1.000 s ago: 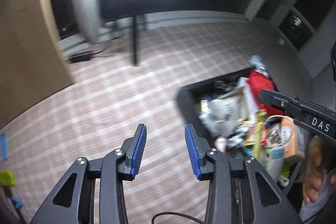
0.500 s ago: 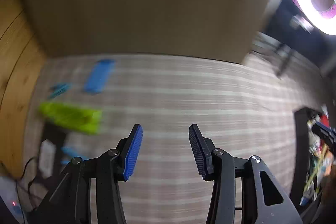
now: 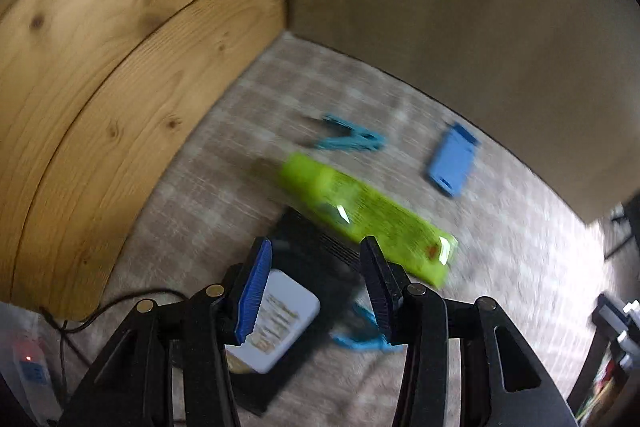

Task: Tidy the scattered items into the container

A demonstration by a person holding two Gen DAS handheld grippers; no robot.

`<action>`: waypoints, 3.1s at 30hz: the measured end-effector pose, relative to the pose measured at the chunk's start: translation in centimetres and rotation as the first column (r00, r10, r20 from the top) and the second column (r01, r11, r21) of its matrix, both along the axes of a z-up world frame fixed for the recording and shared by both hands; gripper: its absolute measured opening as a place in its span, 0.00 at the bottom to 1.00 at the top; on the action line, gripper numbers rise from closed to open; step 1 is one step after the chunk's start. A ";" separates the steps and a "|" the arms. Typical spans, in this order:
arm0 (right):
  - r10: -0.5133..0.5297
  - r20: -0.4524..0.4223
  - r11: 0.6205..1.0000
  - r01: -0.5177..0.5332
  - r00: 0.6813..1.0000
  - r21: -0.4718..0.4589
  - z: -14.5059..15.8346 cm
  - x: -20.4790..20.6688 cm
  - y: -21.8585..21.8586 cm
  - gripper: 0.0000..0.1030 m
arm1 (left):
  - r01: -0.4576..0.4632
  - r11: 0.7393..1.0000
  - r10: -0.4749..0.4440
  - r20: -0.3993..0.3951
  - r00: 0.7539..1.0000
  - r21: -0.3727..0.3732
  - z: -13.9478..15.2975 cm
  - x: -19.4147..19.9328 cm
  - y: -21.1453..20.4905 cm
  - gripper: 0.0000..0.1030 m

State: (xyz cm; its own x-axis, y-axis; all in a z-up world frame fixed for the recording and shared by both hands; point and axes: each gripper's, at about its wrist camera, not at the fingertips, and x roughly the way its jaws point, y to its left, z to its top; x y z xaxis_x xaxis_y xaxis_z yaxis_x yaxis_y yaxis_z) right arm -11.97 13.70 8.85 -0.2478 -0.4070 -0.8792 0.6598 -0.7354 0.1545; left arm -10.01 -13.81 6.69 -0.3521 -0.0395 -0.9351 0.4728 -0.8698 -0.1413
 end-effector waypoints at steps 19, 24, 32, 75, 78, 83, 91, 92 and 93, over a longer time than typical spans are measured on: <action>0.253 0.081 0.967 -0.255 0.964 0.016 -5.5 -0.5 -17.6 0.30 | -0.075 0.995 0.072 0.050 0.996 0.072 -3.9 2.8 -3.0 0.41; 0.310 0.090 0.948 -0.315 0.946 0.039 -6.0 -1.6 -21.8 0.46 | -0.036 0.995 0.033 0.023 0.999 0.095 -4.1 4.4 -1.5 0.41; 0.443 0.024 0.890 -0.443 0.896 0.113 -6.4 0.3 -26.9 0.60 | -0.007 0.991 0.009 -0.014 1.000 0.130 -4.7 4.2 -1.0 0.43; -0.510 0.143 0.855 0.482 0.848 0.192 -6.5 -1.7 20.2 0.39 | 0.628 0.771 -0.630 -0.023 0.776 0.107 -3.9 4.2 26.8 0.48; -0.520 0.146 0.854 0.508 0.842 0.111 -4.8 -0.5 21.7 0.39 | 0.607 0.785 -0.609 -0.027 0.793 0.122 -3.8 4.9 25.7 0.46; -0.424 0.194 0.904 0.426 0.884 0.033 -4.3 3.2 20.0 0.38 | 0.620 0.777 -0.620 -0.036 0.784 0.109 -3.4 6.8 25.2 0.46; -0.370 0.241 0.927 0.374 0.897 0.033 -7.6 6.7 13.4 0.25 | 0.652 0.752 -0.651 -0.051 0.758 0.096 -3.9 7.2 26.4 0.45; -0.367 0.248 0.928 0.371 0.897 0.032 -7.7 6.6 13.2 0.23 | 0.653 0.752 -0.651 -0.053 0.757 0.095 -3.9 7.2 26.5 0.45; -0.361 0.247 0.931 0.364 0.899 0.038 -8.4 6.7 12.1 0.23 | 0.652 0.752 -0.650 -0.055 0.758 0.095 -4.0 7.1 26.6 0.45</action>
